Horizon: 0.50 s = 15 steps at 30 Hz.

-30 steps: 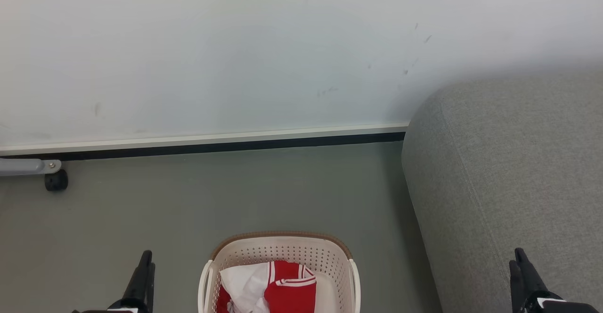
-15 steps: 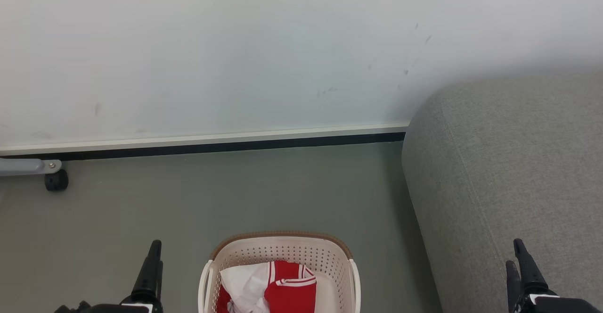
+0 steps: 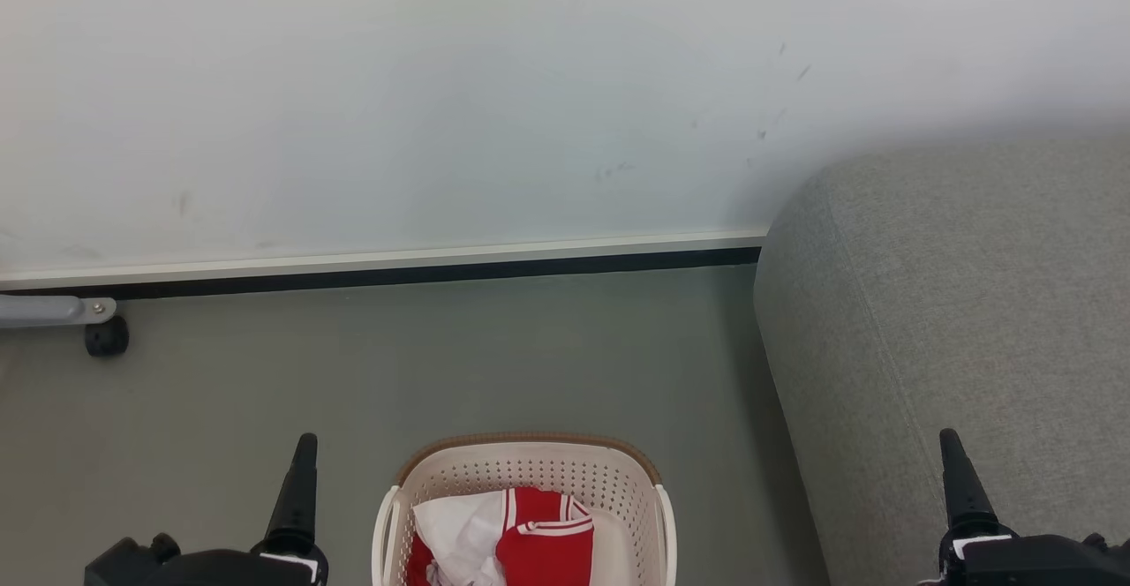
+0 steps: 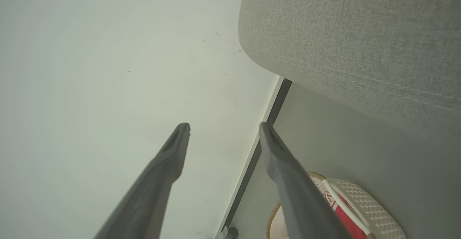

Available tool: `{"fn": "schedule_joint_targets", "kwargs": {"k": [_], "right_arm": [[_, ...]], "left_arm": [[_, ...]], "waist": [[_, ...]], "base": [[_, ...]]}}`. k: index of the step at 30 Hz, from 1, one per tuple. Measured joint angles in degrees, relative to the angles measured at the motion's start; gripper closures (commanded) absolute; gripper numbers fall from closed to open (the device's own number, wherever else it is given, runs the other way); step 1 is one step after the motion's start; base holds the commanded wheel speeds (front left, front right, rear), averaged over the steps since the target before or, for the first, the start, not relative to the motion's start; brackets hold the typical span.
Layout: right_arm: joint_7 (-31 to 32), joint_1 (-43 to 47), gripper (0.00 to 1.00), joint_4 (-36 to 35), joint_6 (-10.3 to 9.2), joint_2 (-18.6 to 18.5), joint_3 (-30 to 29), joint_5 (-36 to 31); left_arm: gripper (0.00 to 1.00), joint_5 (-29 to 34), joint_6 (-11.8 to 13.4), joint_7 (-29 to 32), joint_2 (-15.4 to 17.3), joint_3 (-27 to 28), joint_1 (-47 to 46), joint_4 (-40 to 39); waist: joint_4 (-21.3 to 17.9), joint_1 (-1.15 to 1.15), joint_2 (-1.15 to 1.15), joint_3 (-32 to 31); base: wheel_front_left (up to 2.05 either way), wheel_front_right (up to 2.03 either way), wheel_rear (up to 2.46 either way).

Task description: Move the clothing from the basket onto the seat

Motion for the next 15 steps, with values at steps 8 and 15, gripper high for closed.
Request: {"fn": "schedule_joint_targets", "kwargs": {"k": [8,15], "right_arm": [[-1.5,0.0,0.00,-1.5,-1.22,-0.9,2.5,-8.4],[-3.0,0.0,0.00,-2.3,-2.27,-1.6,4.4,-15.5]], "left_arm": [[0.00,8.4,1.7,-1.5,0.7,-1.9,0.0,-1.5],[0.00,15.9,2.9,-3.0,1.8,-3.3,-0.1,-2.6]], "waist": [[0.0,0.00,0.00,0.2],[0.0,0.00,0.00,0.3]], "base": [[0.00,0.00,0.00],[0.00,0.00,0.00]]}}
